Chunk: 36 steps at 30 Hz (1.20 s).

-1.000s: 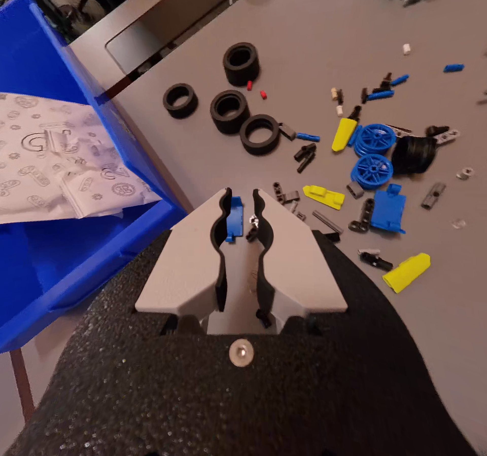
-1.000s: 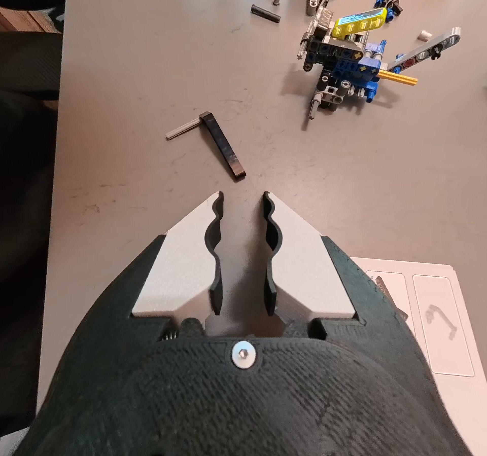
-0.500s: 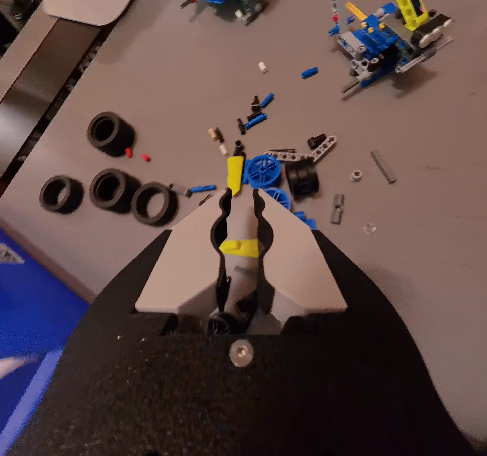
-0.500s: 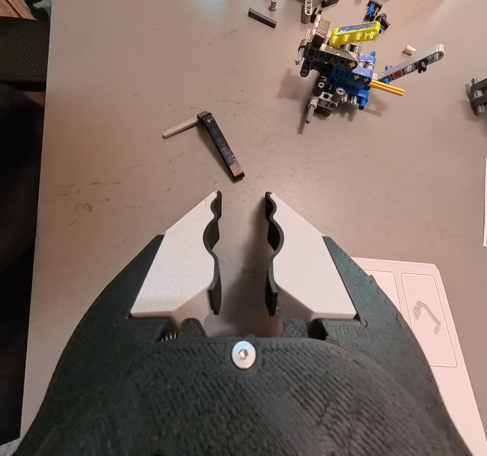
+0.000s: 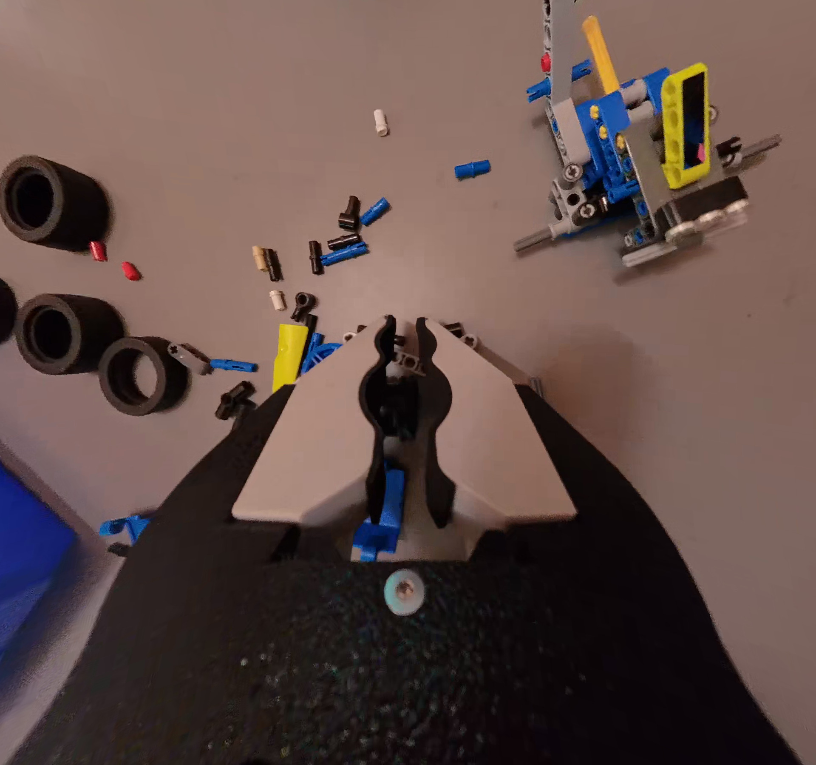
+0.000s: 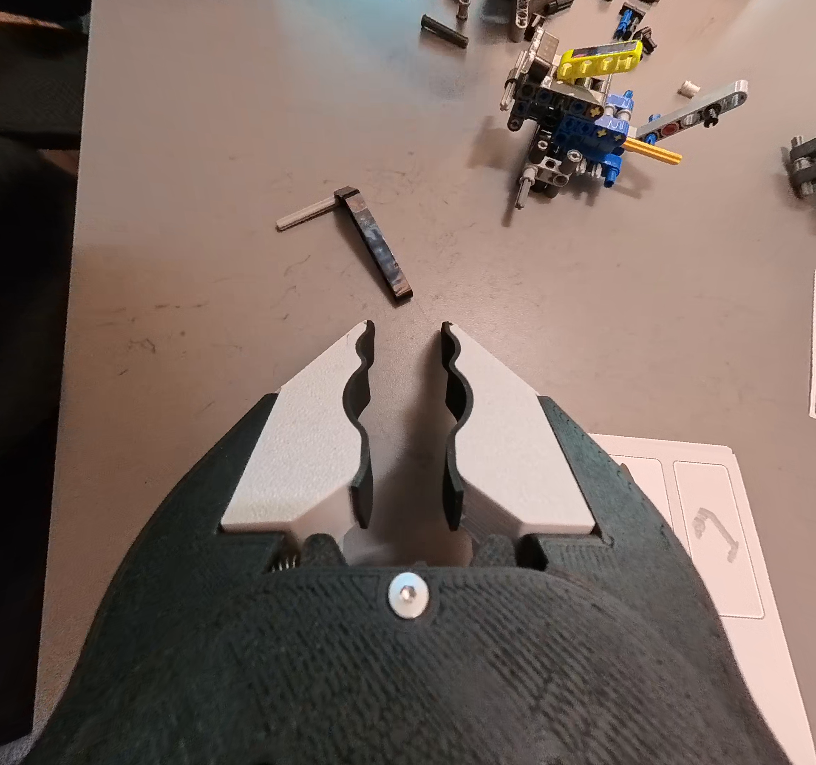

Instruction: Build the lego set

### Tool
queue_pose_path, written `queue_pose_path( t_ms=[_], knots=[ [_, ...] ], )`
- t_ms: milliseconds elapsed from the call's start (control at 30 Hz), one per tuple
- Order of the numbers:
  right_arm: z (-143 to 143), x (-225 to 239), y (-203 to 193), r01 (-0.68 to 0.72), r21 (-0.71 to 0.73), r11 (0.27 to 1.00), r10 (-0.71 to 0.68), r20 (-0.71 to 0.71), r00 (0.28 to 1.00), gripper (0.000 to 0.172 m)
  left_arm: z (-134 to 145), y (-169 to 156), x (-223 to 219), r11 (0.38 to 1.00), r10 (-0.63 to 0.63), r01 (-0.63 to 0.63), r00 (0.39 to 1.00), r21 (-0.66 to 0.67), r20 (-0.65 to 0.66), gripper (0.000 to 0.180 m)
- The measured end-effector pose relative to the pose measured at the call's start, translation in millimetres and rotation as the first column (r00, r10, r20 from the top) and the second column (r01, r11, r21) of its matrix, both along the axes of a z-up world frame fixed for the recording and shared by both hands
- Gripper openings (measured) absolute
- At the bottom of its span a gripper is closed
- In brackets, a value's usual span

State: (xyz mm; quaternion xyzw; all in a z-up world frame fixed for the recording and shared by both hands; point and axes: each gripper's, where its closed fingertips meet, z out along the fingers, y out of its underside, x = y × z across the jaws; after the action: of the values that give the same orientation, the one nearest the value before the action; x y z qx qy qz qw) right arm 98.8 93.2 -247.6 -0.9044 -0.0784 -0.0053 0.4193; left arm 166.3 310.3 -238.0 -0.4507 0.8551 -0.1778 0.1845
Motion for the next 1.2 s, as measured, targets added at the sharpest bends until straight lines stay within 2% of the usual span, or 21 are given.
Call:
queue_pose_path(
  t_ms=[200, 600, 867, 1067, 1133, 1200],
  knots=[
    [0, 0, 0, -0.002, 0.003, 1.000, 0.002, 0.011, 1.000, 0.028, -10, 17, 0, 0.983, 0.128, -0.123, 0.991, 0.134, -0.034, 0.010],
    [1, -3, -1, -0.018, 0.017, 1.000, 0.017, 0.077, 0.997, 0.023, -10, 14, 11, 0.952, 0.164, -0.154, 0.986, 0.264, -0.016, 0.013],
    [1, -6, -1, -0.034, 0.025, 0.999, 0.031, 0.127, 0.991, 0.019, -15, 7, 10, 0.968, 0.166, -0.149, 0.984, 0.203, -0.067, 0.003],
    [2, -6, -2, -0.036, 0.029, 0.999, 0.032, 0.139, 0.990, 0.019, -16, 5, 13, 0.987, 0.157, -0.162, 0.976, -0.021, -0.151, 0.002],
    [3, -8, -2, -0.049, 0.039, 0.998, 0.043, 0.156, 0.987, 0.024, -13, 9, 14, 0.992, 0.125, -0.128, 0.984, -0.020, -0.127, 0.001],
    [5, -9, -5, -0.060, 0.050, 0.997, 0.050, 0.167, 0.985, 0.036, 3, 3, 15, 0.998, 0.061, -0.061, 0.998, 0.021, -0.025, 0.001]
  ],
)
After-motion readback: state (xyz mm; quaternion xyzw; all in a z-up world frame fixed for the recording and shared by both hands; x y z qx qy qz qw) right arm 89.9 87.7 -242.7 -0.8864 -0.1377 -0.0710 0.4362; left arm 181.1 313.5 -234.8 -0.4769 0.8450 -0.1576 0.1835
